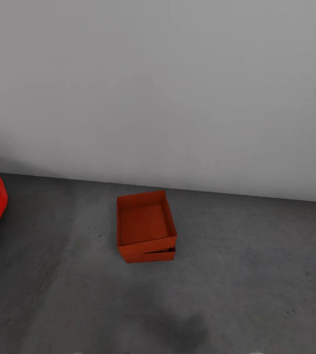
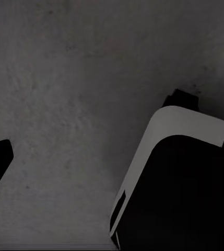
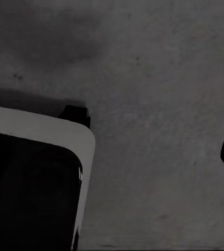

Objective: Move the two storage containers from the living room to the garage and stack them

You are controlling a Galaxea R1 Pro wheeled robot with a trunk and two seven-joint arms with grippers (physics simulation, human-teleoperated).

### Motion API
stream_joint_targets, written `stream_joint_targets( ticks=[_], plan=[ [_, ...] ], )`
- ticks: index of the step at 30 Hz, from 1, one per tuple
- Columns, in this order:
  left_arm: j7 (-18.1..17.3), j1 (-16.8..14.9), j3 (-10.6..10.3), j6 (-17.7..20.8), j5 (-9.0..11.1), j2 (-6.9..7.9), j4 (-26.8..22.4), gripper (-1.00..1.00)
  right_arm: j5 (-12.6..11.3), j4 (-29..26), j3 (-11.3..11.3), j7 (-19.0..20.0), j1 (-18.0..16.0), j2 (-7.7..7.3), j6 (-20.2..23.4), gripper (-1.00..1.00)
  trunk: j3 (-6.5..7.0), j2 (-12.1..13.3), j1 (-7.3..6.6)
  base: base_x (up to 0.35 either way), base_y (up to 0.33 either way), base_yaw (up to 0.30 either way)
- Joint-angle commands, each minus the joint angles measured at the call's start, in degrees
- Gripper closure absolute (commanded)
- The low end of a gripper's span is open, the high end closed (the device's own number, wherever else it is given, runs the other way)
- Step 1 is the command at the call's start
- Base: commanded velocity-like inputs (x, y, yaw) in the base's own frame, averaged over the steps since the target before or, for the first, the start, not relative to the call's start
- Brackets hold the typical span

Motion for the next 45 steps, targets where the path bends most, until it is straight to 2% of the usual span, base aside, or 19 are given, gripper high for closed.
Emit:
stream_joint_targets(
  ticks=[1, 6, 11, 27, 31, 36, 45],
  plan=[
    [0.1, 0.2, -0.5, -0.1, 0.5, -0.02, 0.0, -1.0, -0.5, 0.2, 0.5, 0.5, 0.1, 0.06, 0.5, -1.0, -0.04, 0.0, 0.01, 0.0, 0.0, 0.0],
    [0.1, 1.8, -0.5, 0.1, 0.4, -0.2, 0.0, -1.0, -0.6, 0.2, 0.5, 2.5, 3.1, 0.55, 4.6, -1.0, -0.04, 0.0, 0.01, 0.0, 0.0, 0.0],
    [0.1, 4.3, -0.5, -0.1, 0.4, -1.38, -0.1, -1.0, -0.9, 0.2, 0.4, 3.0, 7.0, 1.01, 5.3, -1.0, -0.04, 0.0, 0.01, 0.0, 0.0, 0.0],
    [0.2, 6.0, -0.5, -0.5, 0.4, -1.35, -0.1, -1.0, -1.1, 0.2, 0.3, 3.1, 7.5, 1.09, 5.5, -1.0, -0.04, 0.0, 0.01, 0.0, 0.0, 0.0],
    [0.2, 6.3, -0.5, -0.7, -0.2, -1.26, -0.3, -1.0, -0.8, 0.2, 0.3, 2.7, 7.5, 1.07, 5.5, -1.0, 0.0, 0.0, 0.01, 0.0, 0.0, 0.0],
    [0.2, 6.3, -0.5, -0.7, -0.3, -1.31, -0.3, -1.0, -0.6, 0.2, 0.3, 2.5, 9.1, 1.11, 5.3, -1.0, 0.36, 0.0, 0.01, 0.0, 0.0, 0.0],
    [0.2, 6.3, -0.6, -0.8, -0.5, -1.23, -0.3, -1.0, -0.6, 0.2, 0.3, 2.5, 9.5, 1.15, 5.4, -1.0, 1.16, 0.0, 0.01, 0.0, 0.0, 0.0]
  ],
)
